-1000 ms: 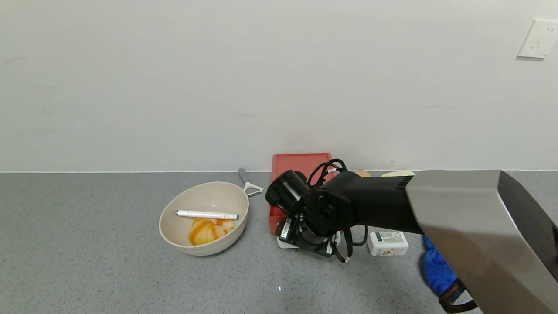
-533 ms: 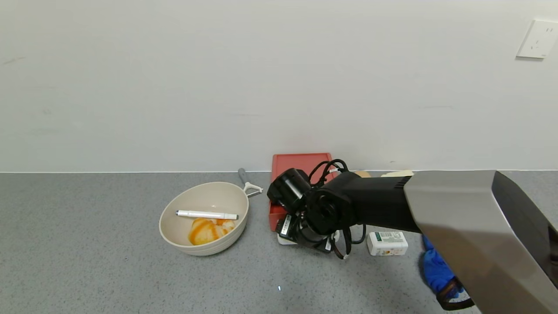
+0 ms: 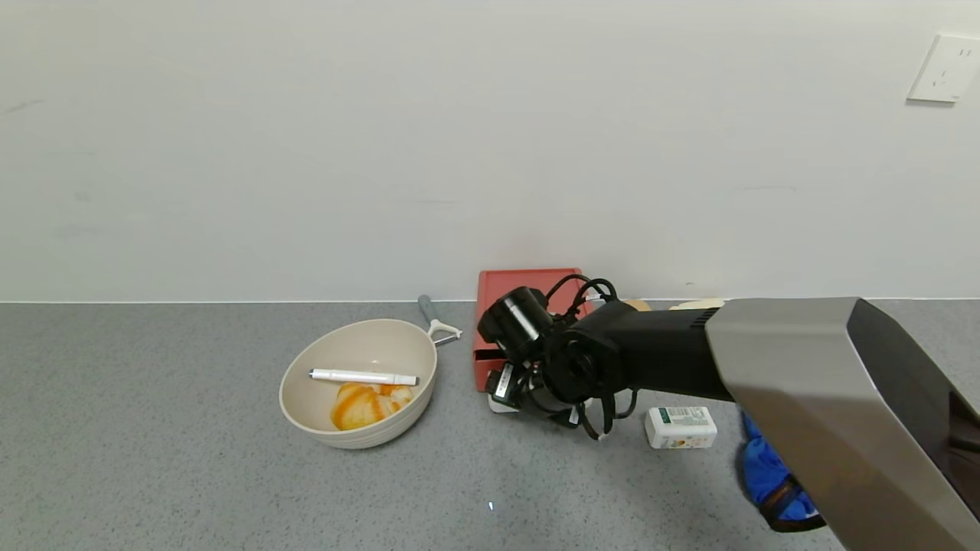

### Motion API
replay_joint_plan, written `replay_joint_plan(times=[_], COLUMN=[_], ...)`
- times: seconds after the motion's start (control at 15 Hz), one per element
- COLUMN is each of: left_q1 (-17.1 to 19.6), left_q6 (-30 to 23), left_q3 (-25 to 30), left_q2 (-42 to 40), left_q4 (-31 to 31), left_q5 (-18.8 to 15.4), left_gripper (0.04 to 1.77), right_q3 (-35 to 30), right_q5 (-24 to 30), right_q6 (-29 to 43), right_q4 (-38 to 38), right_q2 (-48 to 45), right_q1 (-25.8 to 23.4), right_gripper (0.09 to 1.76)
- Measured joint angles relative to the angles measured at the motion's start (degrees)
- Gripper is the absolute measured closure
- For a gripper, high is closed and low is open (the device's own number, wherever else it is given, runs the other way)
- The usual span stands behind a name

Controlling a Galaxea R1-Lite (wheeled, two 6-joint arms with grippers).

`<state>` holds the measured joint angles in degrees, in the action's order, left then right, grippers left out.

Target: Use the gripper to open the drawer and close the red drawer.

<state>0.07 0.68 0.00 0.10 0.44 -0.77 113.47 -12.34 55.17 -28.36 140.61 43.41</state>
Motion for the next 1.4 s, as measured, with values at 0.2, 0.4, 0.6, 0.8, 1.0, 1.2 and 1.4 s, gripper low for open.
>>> replay_joint_plan(times=[0.2,0.4,0.6,0.8,1.0,1.2,1.4], left_q1=[0.00,0.00,-0.02,0.00,0.00,0.00,0.00], left_q6=[0.00,0.02,0.00,0.02,0.00,0.00,0.00], left_q3=[0.00,0.00,0.00,0.00,0.00,0.00,0.00], left_q2=[0.00,0.00,0.00,0.00,0.00,0.00,0.00], left_q4=[0.00,0.00,0.00,0.00,0.00,0.00,0.00], left_q5=[-0.02,-0.02,0.00,-0.02,0.00,0.00,-0.02], left_gripper=[0.09,0.09,0.09,0.09,0.09,0.09,0.09], right_q3=[0.01,0.09,0.28,0.50,0.52,0.52,0.50], right_q5=[0.13,0.16,0.30,0.30,0.40,0.44,0.35], right_q6=[-1.05,-2.08,-2.32,-2.39,-3.50,-3.77,-4.13], right_q4=[1.40,3.44,3.63,4.49,4.82,4.61,3.94], right_q2=[0.33,0.71,0.94,1.45,1.62,1.62,1.32], right_q1=[-0.67,-1.22,-1.40,-1.77,-2.01,-2.04,-1.66], right_gripper=[0.14,0.14,0.14,0.14,0.14,0.14,0.14])
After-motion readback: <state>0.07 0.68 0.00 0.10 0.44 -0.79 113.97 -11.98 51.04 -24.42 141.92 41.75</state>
